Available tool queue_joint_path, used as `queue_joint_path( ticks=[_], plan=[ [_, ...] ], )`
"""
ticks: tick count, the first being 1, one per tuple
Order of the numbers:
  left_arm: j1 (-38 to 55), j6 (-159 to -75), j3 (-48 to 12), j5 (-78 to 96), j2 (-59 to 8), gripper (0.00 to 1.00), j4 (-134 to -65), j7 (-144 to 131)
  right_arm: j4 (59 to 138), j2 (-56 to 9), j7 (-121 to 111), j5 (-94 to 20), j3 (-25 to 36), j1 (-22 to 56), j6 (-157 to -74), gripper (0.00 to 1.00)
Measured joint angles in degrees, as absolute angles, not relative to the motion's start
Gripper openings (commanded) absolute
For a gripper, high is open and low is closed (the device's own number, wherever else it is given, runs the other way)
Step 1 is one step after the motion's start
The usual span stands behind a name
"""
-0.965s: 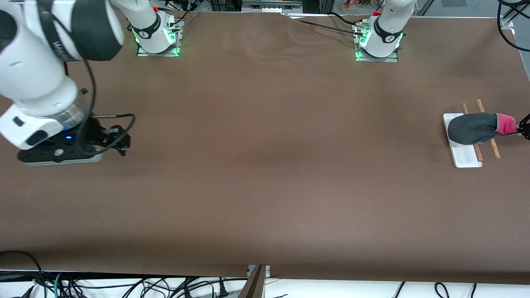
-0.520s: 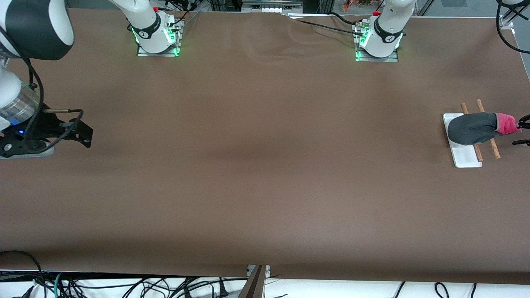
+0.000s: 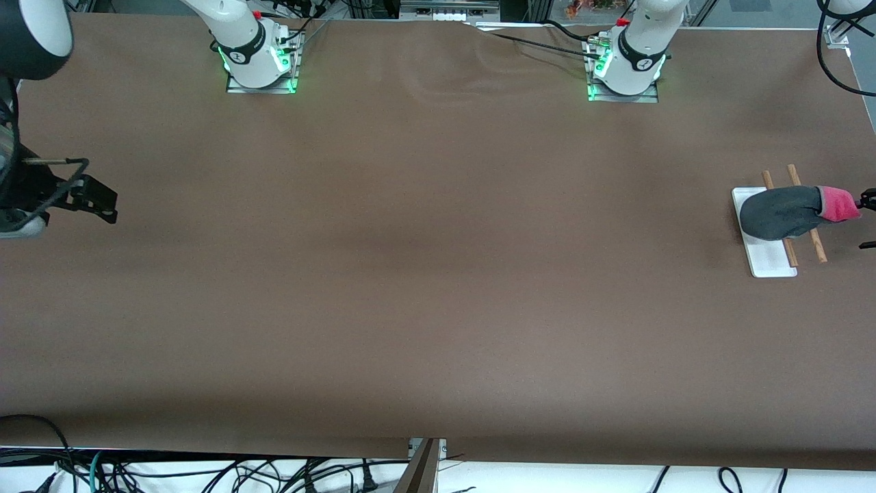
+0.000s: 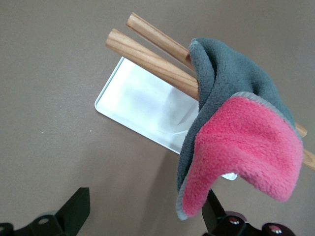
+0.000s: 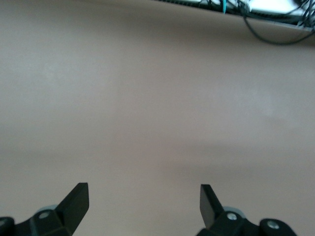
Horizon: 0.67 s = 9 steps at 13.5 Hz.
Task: Pass towel and hang on rack
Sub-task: 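Release the towel on the rack while the right arm returns to rest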
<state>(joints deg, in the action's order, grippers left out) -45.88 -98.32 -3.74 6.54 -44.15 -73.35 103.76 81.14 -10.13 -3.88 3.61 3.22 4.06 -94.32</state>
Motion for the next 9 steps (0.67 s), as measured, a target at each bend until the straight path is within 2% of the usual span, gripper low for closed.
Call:
queue_joint_path(
  ticks=[5, 9],
  plan=[
    [-45.9, -97.8, -2.6, 5.7, -42.1, 1.0, -70.4, 103.0, 81.4, -8.0, -4.6, 2.1, 2.4, 3.1, -86.6, 1.0],
    [-45.2, -89.1, -3.0, 3.9, -33.1, 1.0, -69.5, 89.9, 81.5, -7.5, -4.6, 2.1, 1.6, 3.0, -85.8, 1.0]
  ],
)
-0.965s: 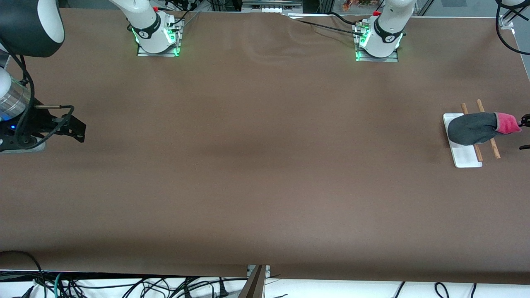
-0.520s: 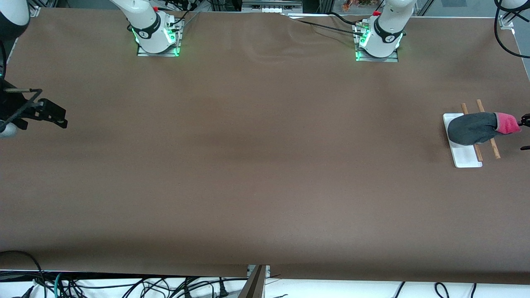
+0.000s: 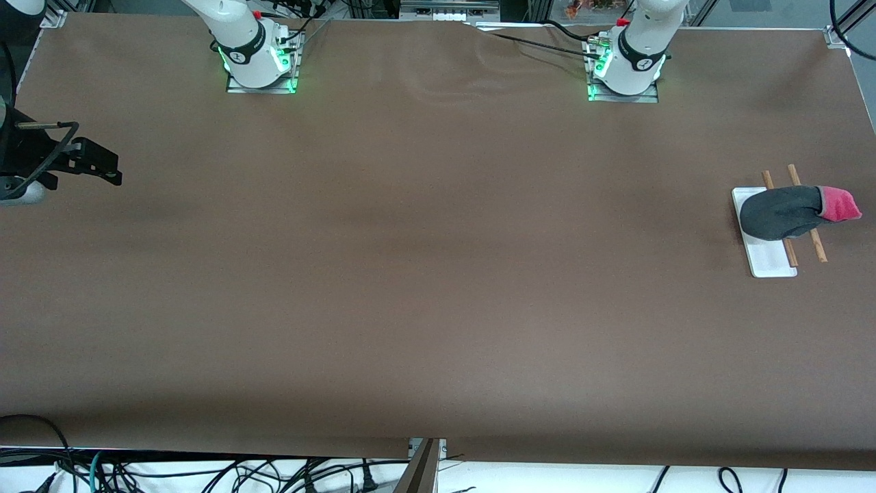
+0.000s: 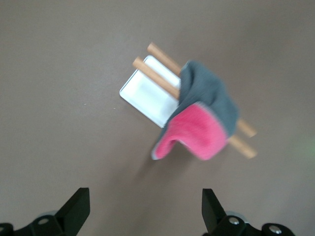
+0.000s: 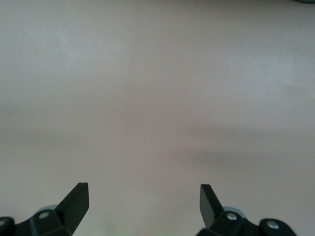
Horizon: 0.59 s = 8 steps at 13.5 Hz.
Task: Pass towel and hang on rack
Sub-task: 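Release the towel on the rack while the right arm returns to rest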
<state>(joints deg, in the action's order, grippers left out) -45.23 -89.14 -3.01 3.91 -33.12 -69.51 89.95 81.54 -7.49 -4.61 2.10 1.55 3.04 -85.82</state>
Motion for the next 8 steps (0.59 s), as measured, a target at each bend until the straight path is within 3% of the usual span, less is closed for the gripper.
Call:
queue_joint_path(
  ticks=[4, 8],
  plan=[
    [-40.4, -82.7, -3.7, 3.8, -27.7, 1.0, -69.5, 68.3, 81.5, -5.8, -4.6, 2.1, 1.6, 2.8, -85.2, 1.0],
    [-29.6, -77.0, -4.6, 3.8, -23.3, 1.0, -69.5, 44.9, 81.5, -4.3, -4.6, 2.1, 1.6, 2.6, -84.7, 1.0]
  ],
)
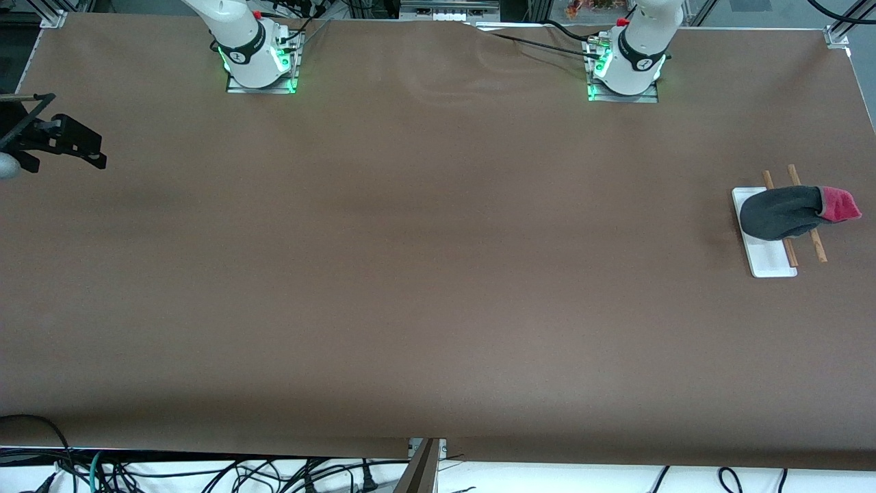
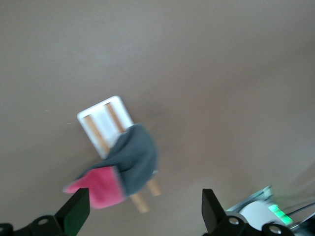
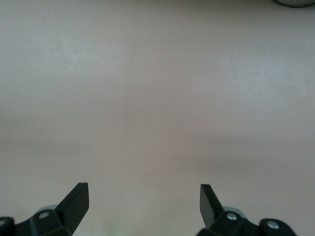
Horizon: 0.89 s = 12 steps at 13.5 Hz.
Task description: Pass towel and hang on rack
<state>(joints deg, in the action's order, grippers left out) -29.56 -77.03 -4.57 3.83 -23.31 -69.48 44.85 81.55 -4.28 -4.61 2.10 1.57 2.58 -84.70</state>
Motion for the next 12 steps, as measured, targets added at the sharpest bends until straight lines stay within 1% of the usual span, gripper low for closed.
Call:
queue_joint_path(
  ticks=[4, 6, 8, 10, 12],
  plan=[
    [-16.2, -75.4, -4.4, 3.8, -19.3, 1.0, -69.8, 23.1, 81.7, -4.1, -4.6, 2.1, 1.5, 2.6, -84.2, 1.0],
    [-10.1, -77.9, -4.4, 3.4, -16.9, 1.0, -71.9, 11.3, 81.7, -4.1, -4.6, 2.1, 1.5, 2.6, -84.0, 1.0],
    [-5.7, -84.5, -4.3, 3.2, -11.8, 1.0, -78.6, 3.5, 81.7, -4.1, -4.6, 2.1, 1.5, 2.3, -84.0, 1.0],
    [-1.0, -92.2, -2.4, 1.2, -5.0, 1.0, -87.5, 1.1, 81.7, -4.0, -4.6, 2.1, 1.5, 1.7, -84.0, 1.0],
    [2.4, -94.1, -0.6, -0.6, 0.3, 1.0, -92.9, 0.7, 81.7, -3.9, -4.6, 2.1, 1.5, 1.6, -84.0, 1.0]
  ],
)
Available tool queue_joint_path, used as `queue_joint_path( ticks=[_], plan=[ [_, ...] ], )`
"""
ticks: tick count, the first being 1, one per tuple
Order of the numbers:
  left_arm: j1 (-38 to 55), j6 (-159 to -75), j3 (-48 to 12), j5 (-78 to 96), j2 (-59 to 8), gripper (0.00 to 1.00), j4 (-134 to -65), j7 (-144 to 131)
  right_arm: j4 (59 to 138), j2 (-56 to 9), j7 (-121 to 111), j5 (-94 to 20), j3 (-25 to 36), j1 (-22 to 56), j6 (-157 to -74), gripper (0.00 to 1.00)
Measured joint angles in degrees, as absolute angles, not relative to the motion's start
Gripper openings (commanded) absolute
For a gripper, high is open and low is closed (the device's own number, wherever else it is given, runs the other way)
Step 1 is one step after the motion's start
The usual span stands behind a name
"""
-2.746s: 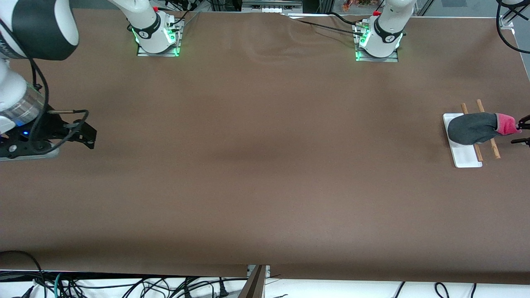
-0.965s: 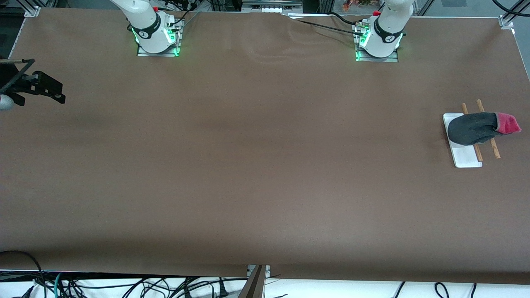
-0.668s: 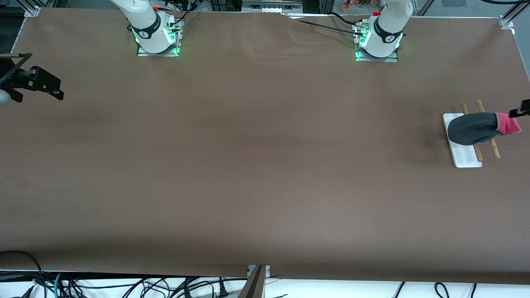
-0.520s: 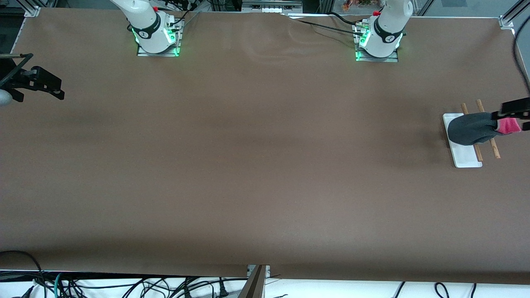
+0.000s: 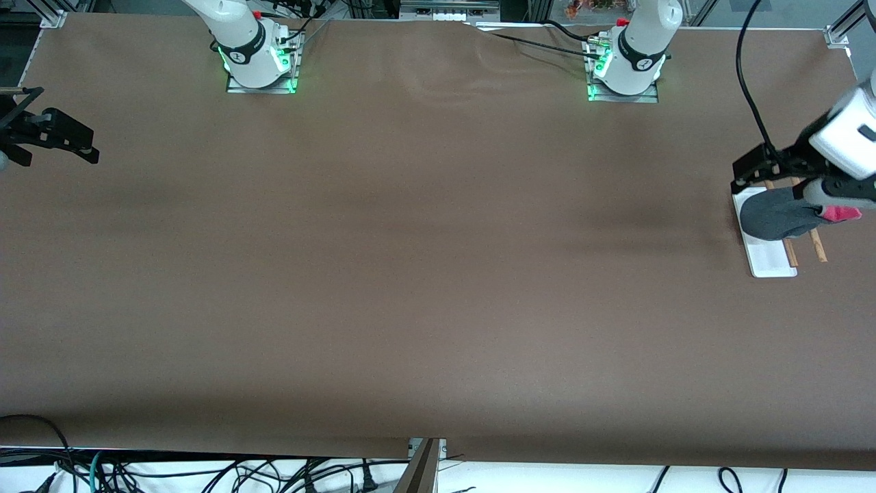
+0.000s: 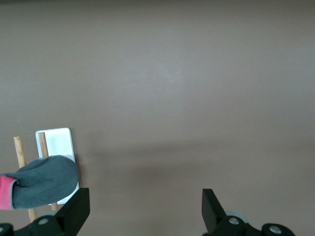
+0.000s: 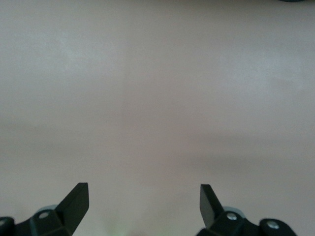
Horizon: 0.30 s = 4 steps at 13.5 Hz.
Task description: Pass towel and hang on rack
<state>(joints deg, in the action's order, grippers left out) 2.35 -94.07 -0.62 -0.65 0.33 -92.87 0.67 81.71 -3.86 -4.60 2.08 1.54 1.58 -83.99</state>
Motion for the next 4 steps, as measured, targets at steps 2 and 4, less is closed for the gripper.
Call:
queue_joint_path(
  ticks=[2, 4],
  plan=[
    [3.1, -94.2, -0.3, -0.7, 2.5, 1.0, -94.7, 0.2, 81.7, -3.9, -4.6, 2.1, 1.5, 1.6, -84.0, 1.0],
    [3.1, -94.2, 0.0, -0.7, 2.9, 1.0, -95.1, 0.0, 81.7, -3.9, -4.6, 2.4, 1.2, 1.6, -83.9, 1.0]
  ],
)
